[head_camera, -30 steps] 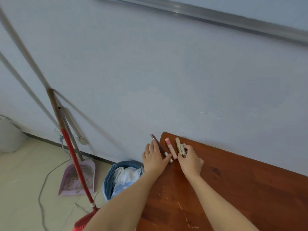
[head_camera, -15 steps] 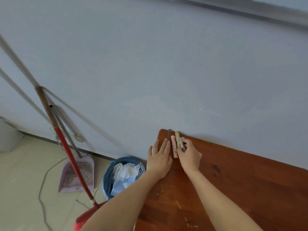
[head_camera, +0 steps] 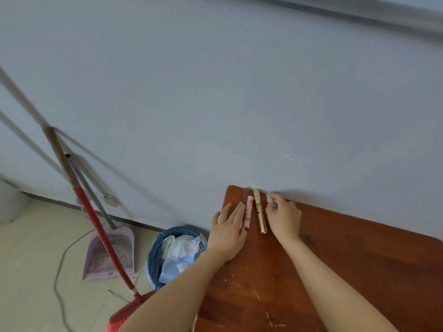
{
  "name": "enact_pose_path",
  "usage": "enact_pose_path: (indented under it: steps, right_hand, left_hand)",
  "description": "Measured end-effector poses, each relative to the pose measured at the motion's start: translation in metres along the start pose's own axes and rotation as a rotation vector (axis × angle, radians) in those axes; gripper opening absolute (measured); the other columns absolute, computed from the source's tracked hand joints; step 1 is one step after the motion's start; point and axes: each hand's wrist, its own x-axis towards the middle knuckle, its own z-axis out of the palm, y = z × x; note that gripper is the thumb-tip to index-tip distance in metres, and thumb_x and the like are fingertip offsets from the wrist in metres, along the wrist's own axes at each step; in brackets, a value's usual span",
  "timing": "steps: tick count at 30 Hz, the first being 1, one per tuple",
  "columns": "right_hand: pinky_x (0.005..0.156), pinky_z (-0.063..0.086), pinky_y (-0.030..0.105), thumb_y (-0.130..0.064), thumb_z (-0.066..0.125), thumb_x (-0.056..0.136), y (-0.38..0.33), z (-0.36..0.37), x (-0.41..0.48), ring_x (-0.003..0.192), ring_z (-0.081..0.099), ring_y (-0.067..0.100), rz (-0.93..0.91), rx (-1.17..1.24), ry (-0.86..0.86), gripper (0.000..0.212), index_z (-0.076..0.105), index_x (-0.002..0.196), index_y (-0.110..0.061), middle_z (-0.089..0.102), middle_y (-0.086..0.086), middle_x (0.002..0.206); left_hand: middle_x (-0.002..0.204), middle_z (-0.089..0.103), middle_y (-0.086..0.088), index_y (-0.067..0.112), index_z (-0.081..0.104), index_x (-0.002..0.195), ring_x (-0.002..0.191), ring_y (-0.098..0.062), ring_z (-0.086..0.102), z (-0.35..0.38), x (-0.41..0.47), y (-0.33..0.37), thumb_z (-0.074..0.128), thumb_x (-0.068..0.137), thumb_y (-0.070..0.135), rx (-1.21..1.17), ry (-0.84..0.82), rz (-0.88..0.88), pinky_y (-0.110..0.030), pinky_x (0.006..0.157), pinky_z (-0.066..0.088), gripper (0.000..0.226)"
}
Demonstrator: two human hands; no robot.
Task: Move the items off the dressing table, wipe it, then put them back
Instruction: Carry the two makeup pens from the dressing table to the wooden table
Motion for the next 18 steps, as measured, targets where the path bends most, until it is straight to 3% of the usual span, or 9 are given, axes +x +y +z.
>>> enact_pose_path:
  steps: [2,4,8,11,14,18]
  right_hand:
    - [0.096,0.034,0.039,-0.016,0.046,0.092,-0.001,0.006,-0.002,0.115,0.050,0.025,-0.016,0.007,-0.127,0.032,0.053,0.123,-0.017,0.061,0.003,0.122]
    - [0.096,0.035,0.037,-0.016,0.045,0.092,0.002,0.007,-0.007,0.118,0.048,0.025,-0.026,0.002,-0.107,0.033,0.052,0.125,-0.015,0.058,0.003,0.126]
    - [0.088,0.042,0.038,-0.009,0.053,0.087,0.008,0.004,-0.032,0.106,0.052,0.029,-0.108,-0.045,0.000,0.026,0.061,0.112,-0.006,0.063,0.010,0.110]
    - [0.077,0.047,0.036,-0.007,0.056,0.085,0.008,0.005,-0.050,0.094,0.055,0.027,-0.160,-0.046,-0.013,0.020,0.064,0.103,-0.003,0.063,0.012,0.096]
    - [0.072,0.043,0.029,-0.011,0.051,0.089,0.004,0.009,-0.056,0.088,0.053,0.021,-0.156,-0.028,-0.077,0.021,0.062,0.106,-0.005,0.061,0.008,0.090]
    - [0.073,0.043,0.032,-0.012,0.051,0.088,-0.001,0.010,-0.058,0.087,0.054,0.022,-0.145,-0.038,-0.059,0.022,0.062,0.106,-0.007,0.062,0.007,0.089]
  left_hand:
    - [0.153,0.022,0.006,0.019,0.016,0.146,0.143,-0.017,0.008,0.001,0.000,0.000,0.030,0.094,0.032,0.007,0.001,0.000,-0.039,0.115,0.009,0.055]
    - [0.154,0.019,0.004,0.019,0.016,0.146,0.143,-0.017,0.007,0.001,0.000,-0.001,0.030,0.094,0.034,0.017,0.003,-0.004,-0.039,0.115,0.010,0.056]
    - [0.154,0.019,0.002,0.017,0.017,0.146,0.143,-0.018,0.007,0.002,0.000,0.000,0.033,0.092,0.036,0.014,0.003,-0.007,-0.038,0.114,0.010,0.059]
    - [0.154,0.020,0.001,0.017,0.018,0.145,0.143,-0.017,0.008,0.002,0.001,-0.001,0.034,0.092,0.035,0.017,0.005,-0.007,-0.037,0.114,0.010,0.058]
    - [0.153,0.023,0.000,0.016,0.019,0.145,0.143,-0.017,0.010,0.002,0.000,-0.001,0.034,0.093,0.035,0.010,0.012,-0.008,-0.037,0.113,0.011,0.057]
    - [0.152,0.026,-0.001,0.014,0.021,0.145,0.142,-0.017,0.012,0.002,0.000,-0.001,0.034,0.094,0.034,-0.015,0.019,-0.013,-0.035,0.113,0.012,0.056]
